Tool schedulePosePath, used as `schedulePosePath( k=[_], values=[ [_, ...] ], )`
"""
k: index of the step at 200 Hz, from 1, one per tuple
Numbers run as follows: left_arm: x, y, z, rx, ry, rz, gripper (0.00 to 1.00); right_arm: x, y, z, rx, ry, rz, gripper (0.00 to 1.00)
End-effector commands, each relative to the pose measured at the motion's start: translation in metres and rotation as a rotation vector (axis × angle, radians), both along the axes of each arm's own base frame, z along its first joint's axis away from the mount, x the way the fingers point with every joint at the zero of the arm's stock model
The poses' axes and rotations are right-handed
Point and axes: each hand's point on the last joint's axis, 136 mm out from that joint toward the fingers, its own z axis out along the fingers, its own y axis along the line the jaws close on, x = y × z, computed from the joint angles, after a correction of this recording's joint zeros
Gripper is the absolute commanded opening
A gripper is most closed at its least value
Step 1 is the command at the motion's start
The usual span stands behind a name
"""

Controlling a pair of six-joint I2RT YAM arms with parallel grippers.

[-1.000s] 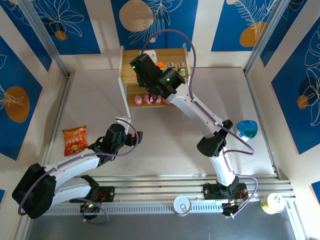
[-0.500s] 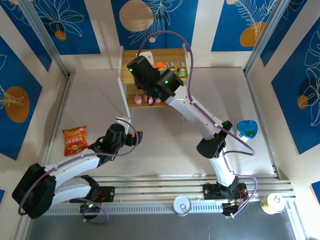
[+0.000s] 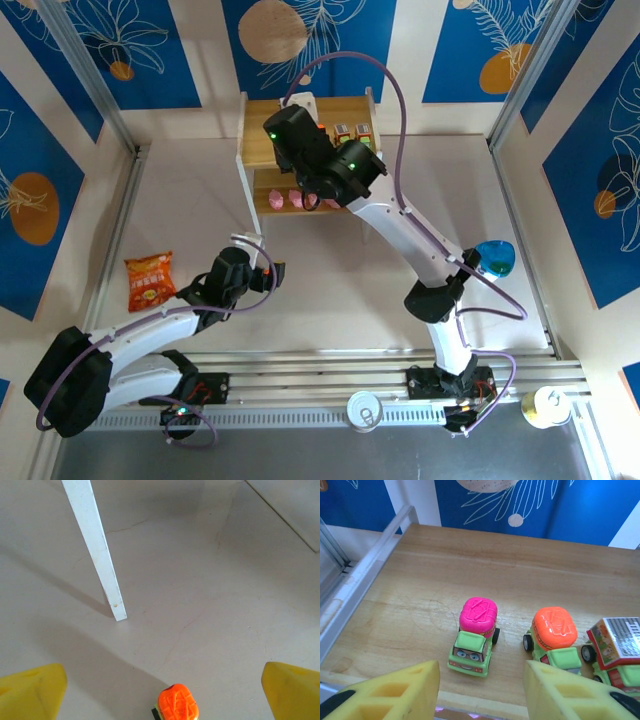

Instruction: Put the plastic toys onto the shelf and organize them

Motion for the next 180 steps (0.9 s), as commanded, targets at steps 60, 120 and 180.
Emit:
schedulePosePath(
  k=[60, 120, 180],
  values=[
    [0.006, 0.000, 0.016, 0.000, -0.041, 0.024, 1.00, -0.047, -0.023, 0.037, 0.034, -0.080, 0.028, 0.48],
    [-0.001, 0.007, 0.019, 0.065, -0.074, 0.054, 1.00, -0.084, -0.042, -0.015, 0.065, 0.013, 0.092, 0.49],
    [-0.020, -0.004, 0.024, 0.153, -0.081, 0.124, 1.00, -0.121, -0.078, -0.129, -0.028, 0.167, 0.146, 0.50]
  ],
)
